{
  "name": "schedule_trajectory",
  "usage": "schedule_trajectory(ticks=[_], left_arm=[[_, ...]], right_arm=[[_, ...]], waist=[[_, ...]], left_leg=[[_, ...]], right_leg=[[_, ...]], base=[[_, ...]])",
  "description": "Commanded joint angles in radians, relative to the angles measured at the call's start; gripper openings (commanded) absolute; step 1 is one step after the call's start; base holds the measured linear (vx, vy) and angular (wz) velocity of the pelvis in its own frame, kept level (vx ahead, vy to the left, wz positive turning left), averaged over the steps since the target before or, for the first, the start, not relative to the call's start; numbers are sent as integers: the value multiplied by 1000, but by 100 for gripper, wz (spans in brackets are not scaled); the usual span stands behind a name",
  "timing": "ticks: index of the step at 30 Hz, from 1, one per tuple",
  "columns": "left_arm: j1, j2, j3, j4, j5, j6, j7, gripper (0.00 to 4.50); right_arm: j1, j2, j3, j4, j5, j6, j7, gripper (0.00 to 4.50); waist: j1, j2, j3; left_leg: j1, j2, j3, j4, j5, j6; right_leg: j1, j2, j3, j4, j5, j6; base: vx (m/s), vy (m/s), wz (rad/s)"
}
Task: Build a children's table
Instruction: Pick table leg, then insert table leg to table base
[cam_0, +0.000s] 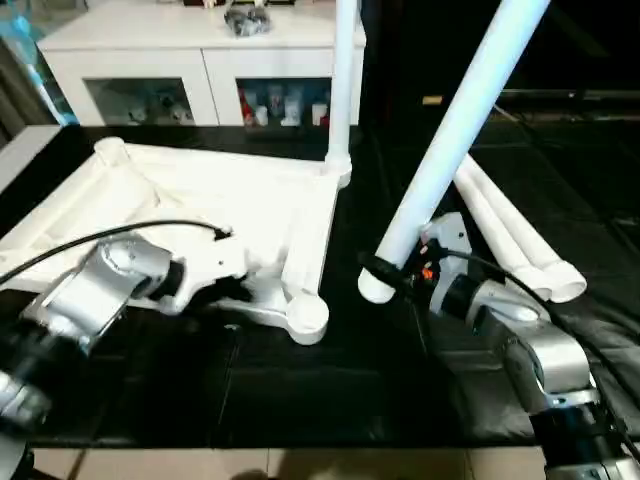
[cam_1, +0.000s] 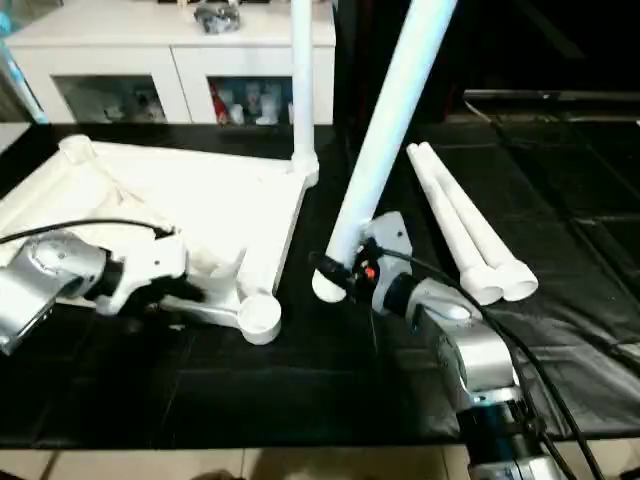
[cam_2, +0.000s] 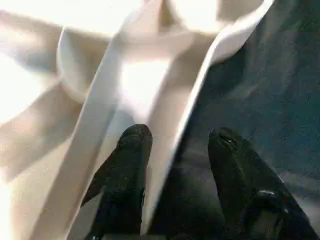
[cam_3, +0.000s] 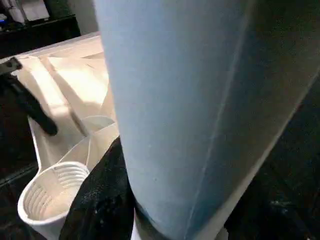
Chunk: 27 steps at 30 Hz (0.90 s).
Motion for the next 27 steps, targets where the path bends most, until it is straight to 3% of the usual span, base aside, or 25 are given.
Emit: schedule_trajectory(ticks=[1,4,5,6,17,22,23,25,27], left_arm=[[-17,-4,-15,32,31,-43,19,177],[-48,-56,-6,147,63,-152,28,145],[-48,-56,-6,147,63,-152,28,133],[-53,-68,-6,170,68,-173,27,133],[-89,-131,-18,312,110,-280,-9,56],[-84,-154,7,280,58,-188,-89,30],[-59,-171,6,192,5,-44,-151,25],[-49,-206,12,152,-20,63,-135,13],[-51,-234,22,157,-23,104,-107,2]], right_arm=[[1,-3,-7,-35,-1,-9,4,192],[6,-4,-7,-42,1,-8,7,192],[6,-4,-7,-42,1,-8,7,192],[8,-5,-6,-44,1,-7,7,192],[13,-10,0,-55,6,-4,17,192],[11,-13,-5,-58,9,-2,21,192],[5,-13,-12,-55,18,6,25,192],[-2,-13,-15,-53,23,13,26,192],[-6,-12,-16,-51,25,16,26,192]], waist=[[-3,15,-73],[-1,20,-72],[2,16,-74],[1,15,-74],[1,19,-71],[0,19,-74],[-1,15,-75],[-2,17,-78],[1,16,-78]], left_leg=[[17,27,-16,-71,-262,-45],[17,27,-16,-72,-272,-42],[21,29,-16,-71,-275,-45],[16,30,-17,-72,-268,-44],[20,30,-18,-74,-299,-42],[16,32,-17,-73,-271,-37],[16,33,-16,-74,-264,-38],[16,33,-13,-69,-232,-29],[12,29,-10,-65,-209,-10]], right_leg=[[48,-74,50,-82,-265,-162],[47,-75,49,-88,-281,-165],[47,-78,50,-87,-269,-168],[51,-77,50,-84,-259,-171],[46,-80,50,-92,-323,-161],[50,-81,51,-84,-271,-188],[52,-83,52,-81,-257,-193],[53,-81,52,-74,-202,-217],[55,-79,51,-78,-184,-223]], base=[[0,0,0],[0,0,0],[0,0,0],[0,0,0],[0,0,0],[0,0,0],[0,0,0],[0,0,0],[0,0,0]])
